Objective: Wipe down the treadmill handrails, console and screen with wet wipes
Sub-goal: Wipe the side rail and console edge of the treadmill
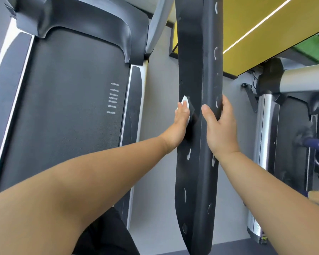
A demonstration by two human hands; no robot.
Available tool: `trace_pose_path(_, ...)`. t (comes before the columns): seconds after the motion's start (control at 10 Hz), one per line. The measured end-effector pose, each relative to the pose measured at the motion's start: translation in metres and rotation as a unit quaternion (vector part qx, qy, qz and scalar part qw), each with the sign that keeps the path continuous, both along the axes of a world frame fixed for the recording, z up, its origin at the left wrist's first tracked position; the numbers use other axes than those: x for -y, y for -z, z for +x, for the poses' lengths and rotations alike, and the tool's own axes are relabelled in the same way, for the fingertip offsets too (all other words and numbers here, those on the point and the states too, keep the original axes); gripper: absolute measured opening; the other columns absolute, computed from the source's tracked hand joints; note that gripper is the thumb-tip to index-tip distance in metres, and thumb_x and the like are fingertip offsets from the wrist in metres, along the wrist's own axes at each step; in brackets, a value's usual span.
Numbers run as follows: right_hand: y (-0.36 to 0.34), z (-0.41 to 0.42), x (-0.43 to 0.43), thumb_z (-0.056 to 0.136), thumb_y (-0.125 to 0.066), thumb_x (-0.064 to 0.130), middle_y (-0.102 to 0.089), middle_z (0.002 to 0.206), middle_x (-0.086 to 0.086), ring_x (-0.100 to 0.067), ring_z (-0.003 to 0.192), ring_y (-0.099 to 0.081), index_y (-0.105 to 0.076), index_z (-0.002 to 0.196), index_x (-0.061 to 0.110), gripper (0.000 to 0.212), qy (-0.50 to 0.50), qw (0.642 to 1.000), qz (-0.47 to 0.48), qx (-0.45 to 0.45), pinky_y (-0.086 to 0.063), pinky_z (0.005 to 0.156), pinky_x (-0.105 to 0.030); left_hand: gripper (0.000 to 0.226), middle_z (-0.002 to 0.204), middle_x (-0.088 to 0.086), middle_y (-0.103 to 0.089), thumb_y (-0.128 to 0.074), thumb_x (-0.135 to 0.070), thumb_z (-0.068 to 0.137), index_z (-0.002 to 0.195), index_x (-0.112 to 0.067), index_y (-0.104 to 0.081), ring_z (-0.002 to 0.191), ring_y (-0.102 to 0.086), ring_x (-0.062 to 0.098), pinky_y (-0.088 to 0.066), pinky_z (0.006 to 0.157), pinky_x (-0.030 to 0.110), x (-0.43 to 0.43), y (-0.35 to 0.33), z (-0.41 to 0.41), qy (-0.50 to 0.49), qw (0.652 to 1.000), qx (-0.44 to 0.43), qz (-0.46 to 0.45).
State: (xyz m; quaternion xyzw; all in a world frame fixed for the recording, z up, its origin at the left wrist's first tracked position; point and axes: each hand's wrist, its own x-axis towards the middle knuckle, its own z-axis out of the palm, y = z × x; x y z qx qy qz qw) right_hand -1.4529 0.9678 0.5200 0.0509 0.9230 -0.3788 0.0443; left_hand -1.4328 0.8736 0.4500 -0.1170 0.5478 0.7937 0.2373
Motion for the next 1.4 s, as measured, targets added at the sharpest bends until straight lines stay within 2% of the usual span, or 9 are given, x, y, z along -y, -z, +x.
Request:
trace_pose_path(0.2, 0.001, 0.000, 0.001, 0.083, -0.052, 0.047, -0.056, 0.129, 0.012, -0.005, 0.119, -0.051, -0.043, 0.138, 0.026, 0.059, 0.008, 1.000, 0.000, 0.006, -0.042, 0.104, -0.034, 0.067, 0.155, -0.018, 0.003, -0.019, -0.062, 0.094, 0.151, -0.032, 0.001, 0.142, 0.005, 0.001, 0.000, 0.116, 0.030, -0.001, -0.012, 0.030, 0.055, 0.998, 0.032, 0.016)
trace_pose_path(0.3, 0.002, 0.001, 0.001, 0.080, -0.050, 0.050, -0.055, 0.130, 0.012, -0.006, 0.120, -0.051, -0.043, 0.138, 0.028, 0.063, 0.014, 1.000, 0.001, 0.007, -0.043, 0.104, -0.035, 0.095, 0.155, -0.026, 0.006, -0.018, -0.085, 0.063, 0.147, -0.046, 0.001, 0.141, 0.011, -0.005, 0.006, 0.116, 0.037, 0.011, -0.023, 0.007, 0.061, 0.997, 0.014, 0.050)
trace_pose_path(0.4, 0.002, 0.001, 0.001, 0.078, -0.050, 0.052, -0.056, 0.130, 0.011, -0.006, 0.120, -0.051, -0.043, 0.138, 0.027, 0.065, 0.017, 1.000, 0.002, 0.005, -0.043, 0.103, -0.036, 0.072, 0.156, -0.021, 0.001, -0.019, -0.071, 0.088, 0.150, -0.038, -0.002, 0.143, 0.005, -0.001, 0.000, 0.114, 0.027, 0.014, -0.031, -0.005, 0.034, 0.999, -0.014, 0.007)
trace_pose_path(0.6, 0.000, 0.001, 0.003, 0.082, -0.051, 0.047, -0.059, 0.123, 0.010, -0.007, 0.112, -0.055, -0.047, 0.133, 0.026, 0.056, 0.018, 1.000, 0.004, 0.000, -0.046, 0.099, -0.033, 0.059, 0.145, -0.034, 0.027, -0.010, -0.074, 0.086, 0.136, -0.057, 0.017, 0.135, 0.025, -0.008, 0.005, 0.117, 0.040, 0.010, -0.016, 0.031, 0.125, 0.988, -0.092, 0.002)
trace_pose_path(0.7, -0.001, 0.001, 0.002, 0.086, -0.053, 0.042, -0.058, 0.124, 0.012, -0.006, 0.114, -0.054, -0.046, 0.135, 0.028, 0.051, 0.018, 1.000, 0.001, -0.001, -0.045, 0.098, -0.029, 0.052, 0.150, -0.026, 0.025, -0.007, -0.058, 0.097, 0.142, -0.048, 0.017, 0.138, 0.023, -0.003, 0.007, 0.115, 0.032, 0.016, -0.033, 0.000, 0.100, 0.991, -0.084, -0.016)
trace_pose_path(0.9, 0.000, 0.000, 0.002, 0.085, -0.053, 0.043, -0.059, 0.122, 0.012, -0.007, 0.112, -0.055, -0.048, 0.133, 0.027, 0.051, 0.018, 1.000, -0.001, -0.006, -0.047, 0.096, -0.028, 0.064, 0.146, -0.035, 0.024, -0.012, -0.076, 0.085, 0.139, -0.054, 0.016, 0.138, 0.020, -0.006, 0.001, 0.119, 0.044, 0.010, -0.022, 0.013, 0.094, 0.989, -0.111, -0.011)
trace_pose_path(1.1, 0.001, 0.000, 0.002, 0.083, -0.053, 0.043, -0.060, 0.122, 0.011, -0.008, 0.112, -0.056, -0.048, 0.132, 0.027, 0.052, 0.014, 1.000, -0.006, -0.004, -0.047, 0.094, -0.027, 0.051, 0.157, -0.020, 0.005, -0.008, -0.058, 0.097, 0.145, -0.050, 0.007, 0.143, 0.007, 0.000, -0.004, 0.107, 0.020, 0.016, -0.035, -0.005, 0.083, 0.994, -0.067, 0.013)
trace_pose_path(1.2, 0.001, -0.001, 0.001, 0.087, -0.055, 0.039, -0.059, 0.121, 0.011, -0.007, 0.111, -0.055, -0.049, 0.131, 0.027, 0.047, 0.012, 1.000, -0.011, -0.003, -0.045, 0.092, -0.023, 0.051, 0.158, -0.015, -0.004, -0.008, -0.062, 0.096, 0.145, -0.052, -0.003, 0.145, -0.002, 0.007, -0.010, 0.106, 0.018, 0.012, -0.027, -0.020, 0.056, 0.997, -0.061, 0.003)
trace_pose_path(1.4, 0.001, -0.002, 0.001, 0.088, -0.057, 0.033, -0.061, 0.115, 0.009, -0.007, 0.104, -0.058, -0.053, 0.123, 0.023, 0.036, 0.012, 1.000, -0.025, -0.006, -0.046, 0.090, -0.023, 0.055, 0.157, 0.012, -0.012, -0.020, -0.034, 0.103, 0.149, -0.004, -0.014, 0.146, -0.009, 0.025, -0.011, 0.119, 0.039, -0.023, 0.019, 0.016, 0.017, 0.998, -0.036, -0.049)
